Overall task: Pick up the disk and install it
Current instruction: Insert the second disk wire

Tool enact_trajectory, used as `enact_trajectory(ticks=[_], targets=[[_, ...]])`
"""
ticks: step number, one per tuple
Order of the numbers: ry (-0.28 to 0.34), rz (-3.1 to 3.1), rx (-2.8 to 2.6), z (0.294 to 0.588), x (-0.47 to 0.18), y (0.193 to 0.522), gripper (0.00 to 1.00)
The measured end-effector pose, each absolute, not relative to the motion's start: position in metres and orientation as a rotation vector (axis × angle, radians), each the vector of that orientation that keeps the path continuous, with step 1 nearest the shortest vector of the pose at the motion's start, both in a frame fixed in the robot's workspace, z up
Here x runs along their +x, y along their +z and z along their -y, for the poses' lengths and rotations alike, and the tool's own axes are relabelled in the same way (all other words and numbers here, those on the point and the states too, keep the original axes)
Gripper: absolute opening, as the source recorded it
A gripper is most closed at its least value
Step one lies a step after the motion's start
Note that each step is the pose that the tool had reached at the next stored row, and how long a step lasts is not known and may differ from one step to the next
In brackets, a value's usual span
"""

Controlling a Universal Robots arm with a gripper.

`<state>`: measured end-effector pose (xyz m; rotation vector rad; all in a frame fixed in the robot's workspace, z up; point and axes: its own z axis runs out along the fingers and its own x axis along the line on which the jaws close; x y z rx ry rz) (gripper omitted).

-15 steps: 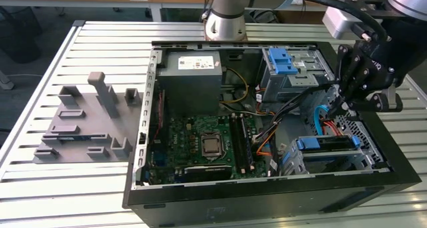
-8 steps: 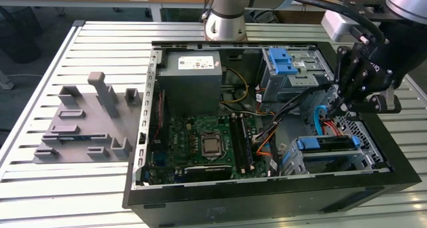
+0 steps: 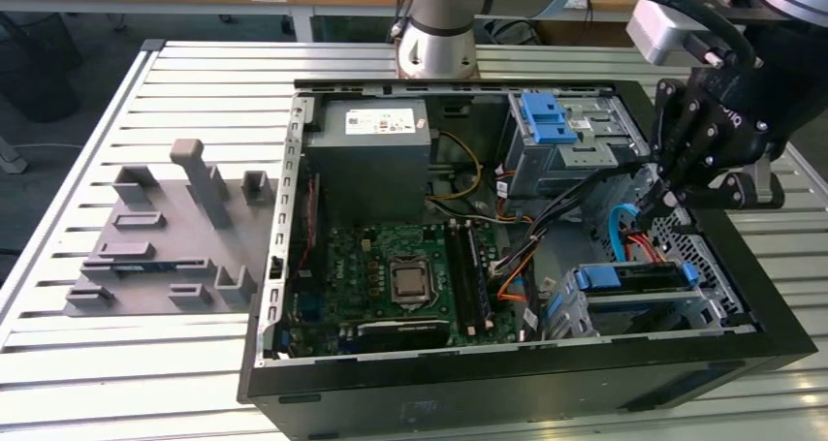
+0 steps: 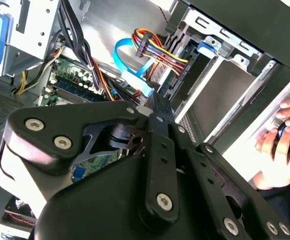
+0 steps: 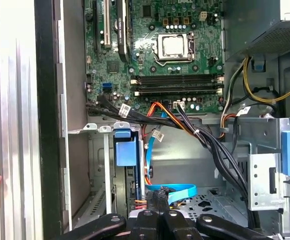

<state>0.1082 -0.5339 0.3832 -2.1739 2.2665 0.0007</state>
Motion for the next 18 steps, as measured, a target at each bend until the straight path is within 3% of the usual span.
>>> enact_trajectory(ticks=[2,4,18], targets=[[0.001,-2.265,-2.175,0.532,0.108,0.382,0.11],[-0.002,-2.266,-2.182,0.53,0.108,0.374,0.24],[-0.012,-2.271,-2.199,0.53,0.108,0.358,0.22]])
